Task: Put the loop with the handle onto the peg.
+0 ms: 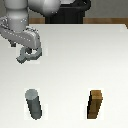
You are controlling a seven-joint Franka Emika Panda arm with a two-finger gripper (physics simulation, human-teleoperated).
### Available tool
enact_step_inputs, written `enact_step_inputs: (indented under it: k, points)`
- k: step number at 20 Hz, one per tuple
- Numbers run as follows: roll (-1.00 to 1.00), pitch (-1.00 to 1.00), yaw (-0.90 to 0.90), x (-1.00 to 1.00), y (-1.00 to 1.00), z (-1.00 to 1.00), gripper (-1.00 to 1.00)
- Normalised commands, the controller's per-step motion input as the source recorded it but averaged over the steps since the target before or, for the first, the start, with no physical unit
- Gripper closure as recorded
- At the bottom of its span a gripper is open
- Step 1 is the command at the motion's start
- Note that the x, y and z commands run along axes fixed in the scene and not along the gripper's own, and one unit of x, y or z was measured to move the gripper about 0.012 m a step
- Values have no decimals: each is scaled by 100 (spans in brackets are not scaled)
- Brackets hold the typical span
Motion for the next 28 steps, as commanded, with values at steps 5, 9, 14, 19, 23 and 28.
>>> enact_step_inputs:
  k: [5, 9, 14, 19, 23, 28]
  points:
    - [0, 0, 0, -3, -40, -40, -100]
    - [0, 0, 0, 0, 0, -100, -100]
    - [0, 0, 0, -20, 20, -40, 100]
    - [0, 0, 0, 0, 0, 0, 100]
    - [0, 0, 0, 0, 0, 25, 100]
    - [0, 0, 0, 0, 0, 100, 100]
